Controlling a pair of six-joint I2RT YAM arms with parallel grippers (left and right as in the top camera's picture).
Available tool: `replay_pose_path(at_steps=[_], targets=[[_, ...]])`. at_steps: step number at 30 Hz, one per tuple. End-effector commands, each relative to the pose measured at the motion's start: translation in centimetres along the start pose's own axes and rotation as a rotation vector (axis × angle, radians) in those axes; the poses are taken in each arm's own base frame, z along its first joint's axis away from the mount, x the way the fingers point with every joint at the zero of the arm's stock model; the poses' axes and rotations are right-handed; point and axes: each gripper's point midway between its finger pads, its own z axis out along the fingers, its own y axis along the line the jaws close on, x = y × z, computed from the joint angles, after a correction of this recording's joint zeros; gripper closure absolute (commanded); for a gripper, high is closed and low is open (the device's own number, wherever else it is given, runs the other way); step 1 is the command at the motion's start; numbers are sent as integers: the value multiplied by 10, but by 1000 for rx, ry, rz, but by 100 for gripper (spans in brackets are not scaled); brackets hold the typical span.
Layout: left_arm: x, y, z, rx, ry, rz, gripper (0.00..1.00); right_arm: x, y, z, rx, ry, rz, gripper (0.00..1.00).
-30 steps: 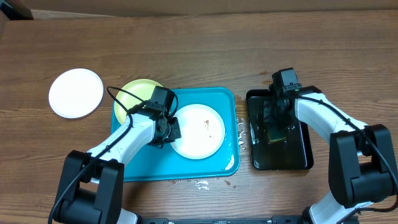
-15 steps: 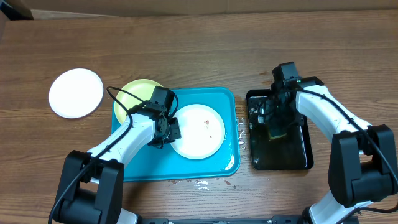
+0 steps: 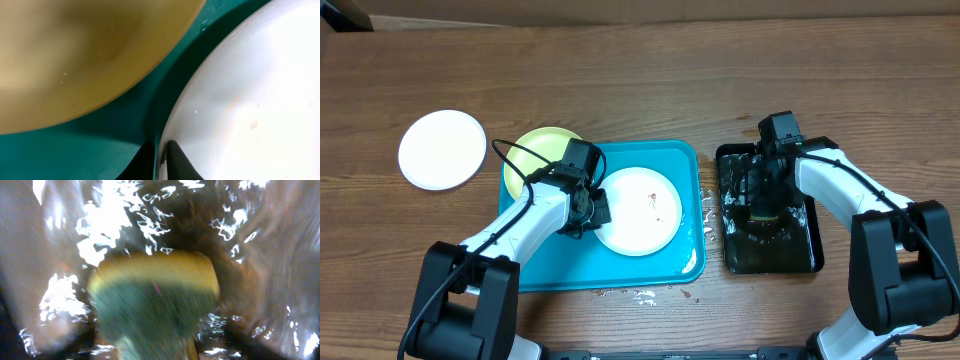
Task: Clean dirty plates on tray and stack at the side
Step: 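Lower the right gripper onto the sponge in the black tray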
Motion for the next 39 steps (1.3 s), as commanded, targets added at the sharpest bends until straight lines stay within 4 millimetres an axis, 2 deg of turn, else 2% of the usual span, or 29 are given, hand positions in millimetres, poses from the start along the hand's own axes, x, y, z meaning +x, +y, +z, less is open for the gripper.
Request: replay_pose_path(at_steps=[1, 7, 9, 12, 13, 14, 17, 19, 20, 21, 23, 24, 25, 26, 30, 35, 39], targets=[[3, 3, 2, -11, 7, 12, 88, 17, -3, 3, 12, 75, -1, 0], [3, 3, 2, -11, 7, 12, 87, 35, -8, 7, 28, 136, 7, 0], [3, 3, 2, -11, 8, 12, 87, 39, -9, 11, 29, 139, 7, 6], [3, 3, 2, -12, 7, 12, 87, 40, -9, 14, 27, 136, 7, 7], [3, 3, 2, -11, 7, 12, 87, 41, -9, 14, 27, 136, 7, 12], [3, 3, 2, -11, 7, 12, 87, 42, -7, 14, 18, 142, 8, 22], [3, 3, 2, -12, 6, 13, 87, 45, 0, 14, -26, 158, 11, 30], [3, 3, 2, -12, 7, 12, 86, 47, 4, 13, -47, 167, 13, 43], [3, 3, 2, -12, 7, 12, 86, 47, 5, 13, -54, 170, 14, 57], [3, 3, 2, -12, 7, 12, 86, 47, 5, 13, -54, 169, 14, 65], [3, 3, 2, -12, 7, 12, 86, 47, 5, 13, -54, 168, 13, 75], [3, 3, 2, -12, 7, 12, 86, 47, 5, 13, -54, 168, 14, 74], [3, 3, 2, -12, 7, 12, 86, 47, 5, 13, -53, 169, 14, 56], [3, 3, 2, -12, 7, 12, 86, 48, 5, 13, -53, 172, 14, 52], [3, 3, 2, -12, 7, 12, 86, 50, 4, 13, -51, 179, 14, 48], [3, 3, 2, -11, 7, 12, 85, 51, 4, 12, -49, 186, 15, 48], [3, 3, 2, -12, 7, 12, 85, 53, 3, 12, -47, 194, 15, 37]])
